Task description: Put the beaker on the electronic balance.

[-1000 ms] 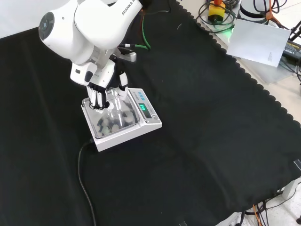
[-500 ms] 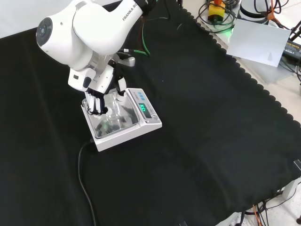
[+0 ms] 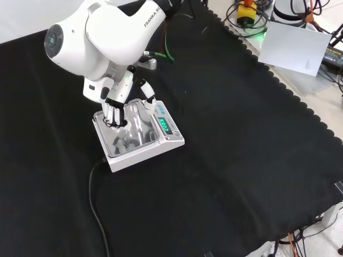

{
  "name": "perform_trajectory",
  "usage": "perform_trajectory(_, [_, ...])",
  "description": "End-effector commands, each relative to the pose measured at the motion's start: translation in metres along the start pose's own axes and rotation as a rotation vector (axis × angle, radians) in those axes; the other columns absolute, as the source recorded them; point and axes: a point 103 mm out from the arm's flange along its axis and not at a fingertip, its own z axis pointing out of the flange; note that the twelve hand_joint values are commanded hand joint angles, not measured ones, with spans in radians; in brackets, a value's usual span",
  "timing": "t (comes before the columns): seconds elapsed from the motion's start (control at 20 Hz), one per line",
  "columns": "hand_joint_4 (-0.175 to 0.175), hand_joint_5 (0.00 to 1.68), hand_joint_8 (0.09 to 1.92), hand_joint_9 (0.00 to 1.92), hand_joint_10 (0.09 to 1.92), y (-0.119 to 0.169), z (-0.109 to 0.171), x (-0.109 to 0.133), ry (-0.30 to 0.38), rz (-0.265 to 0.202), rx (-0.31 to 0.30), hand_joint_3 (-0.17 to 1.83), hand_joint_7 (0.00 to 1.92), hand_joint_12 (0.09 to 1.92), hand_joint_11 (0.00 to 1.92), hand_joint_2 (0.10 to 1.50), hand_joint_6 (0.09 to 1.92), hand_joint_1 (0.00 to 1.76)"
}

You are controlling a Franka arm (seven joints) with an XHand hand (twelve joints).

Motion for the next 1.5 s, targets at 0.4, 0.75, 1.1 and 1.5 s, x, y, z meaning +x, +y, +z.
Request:
perform_trajectory(0.4, [0.08, 0.09, 0.43, 0.0, 0.69, -0.008, -0.008, 0.004, -0.012, -0.003, -0.022, 0.43, 0.01, 1.5, 0.13, 0.54, 0.23, 0.88])
perform_trajectory(0.75, [0.071, 0.26, 0.38, 0.0, 0.49, -0.075, -0.056, 0.014, -0.12, 0.073, -0.26, 0.37, 0.0, 1.5, 0.0, 0.59, 0.09, 0.84])
perform_trajectory(1.1, [0.047, 0.37, 0.52, 0.0, 0.41, -0.133, -0.08, 0.027, -0.175, 0.096, -0.415, 0.35, 0.04, 1.34, 0.0, 0.61, 0.09, 0.83])
perform_trajectory(1.5, [0.005, 0.48, 0.61, 0.0, 0.53, -0.179, -0.051, 0.026, -0.161, 0.147, -0.513, 0.34, 0.29, 0.09, 0.0, 0.68, 0.09, 0.8])
